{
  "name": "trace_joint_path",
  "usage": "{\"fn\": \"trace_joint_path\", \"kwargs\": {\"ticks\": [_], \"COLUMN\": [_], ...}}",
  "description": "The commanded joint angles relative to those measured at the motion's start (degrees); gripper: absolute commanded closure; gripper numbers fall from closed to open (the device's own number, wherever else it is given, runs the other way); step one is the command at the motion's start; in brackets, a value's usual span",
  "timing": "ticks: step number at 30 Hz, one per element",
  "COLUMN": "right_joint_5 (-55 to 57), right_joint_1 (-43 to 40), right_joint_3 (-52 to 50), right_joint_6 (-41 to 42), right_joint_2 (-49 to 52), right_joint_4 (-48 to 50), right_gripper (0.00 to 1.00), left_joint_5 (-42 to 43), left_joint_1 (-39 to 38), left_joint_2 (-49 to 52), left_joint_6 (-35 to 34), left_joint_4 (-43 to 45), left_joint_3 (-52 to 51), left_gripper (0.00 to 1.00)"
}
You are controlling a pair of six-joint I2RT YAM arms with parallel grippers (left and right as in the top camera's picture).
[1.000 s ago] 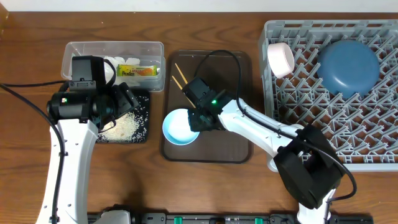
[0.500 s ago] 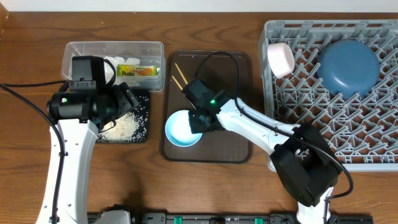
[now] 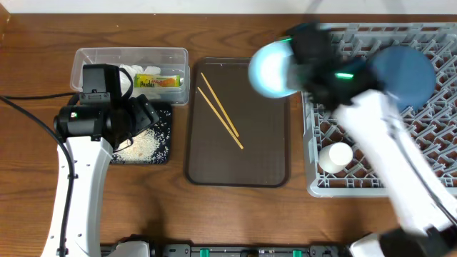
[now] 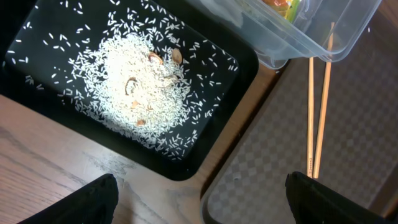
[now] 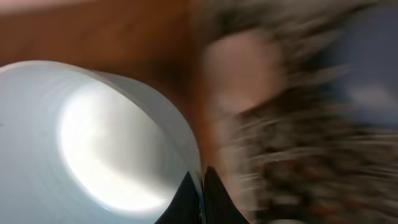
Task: Sort waste into correct bins and load items into the dishwasher rack
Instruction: 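Carry the light-blue bowl with the right gripper into the rack's middle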
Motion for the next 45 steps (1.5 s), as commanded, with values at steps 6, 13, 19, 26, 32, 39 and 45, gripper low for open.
{"fn": "trace_joint_path", "kwargs": {"ticks": [6,13,19,26,32,39,45], "right_joint_5": [27.9,35.6,39.2,39.2,37.7,37.7,37.7], "right_joint_1": [-9.0,-10.0,-10.0,-10.0,-10.0,-10.0,-9.8], "right_joint_3": [-0.5,-2.0,-2.0,-2.0,-2.0,-2.0,-2.0], "right_joint_6": [-0.7,-4.1,-5.8,-3.3,-3.3,-3.3,-4.8], "right_joint_2": [-1.6,3.7,9.6,10.7,10.7,10.7,10.7], "right_joint_4": [-7.9,-11.2,-17.0,-18.9,-19.9,-20.5,-20.8], "right_gripper": [0.99,0.99,0.99,0.99,0.99,0.99,0.99], "left_joint_5": [-0.7,-0.7,-0.7,-0.7,-0.7,-0.7,-0.7], "left_joint_1": [0.2,0.2,0.2,0.2,0.2,0.2,0.2], "left_joint_2": [0.4,0.4,0.4,0.4,0.4,0.4,0.4], "left_joint_6": [0.2,0.2,0.2,0.2,0.2,0.2,0.2], "left_joint_4": [-0.2,-0.2,-0.2,-0.2,-0.2,-0.2,-0.2], "left_joint_3": [0.4,0.4,0.4,0.4,0.4,0.4,0.4], "left_gripper": [0.11,0.11,0.11,0.11,0.11,0.11,0.11]}}
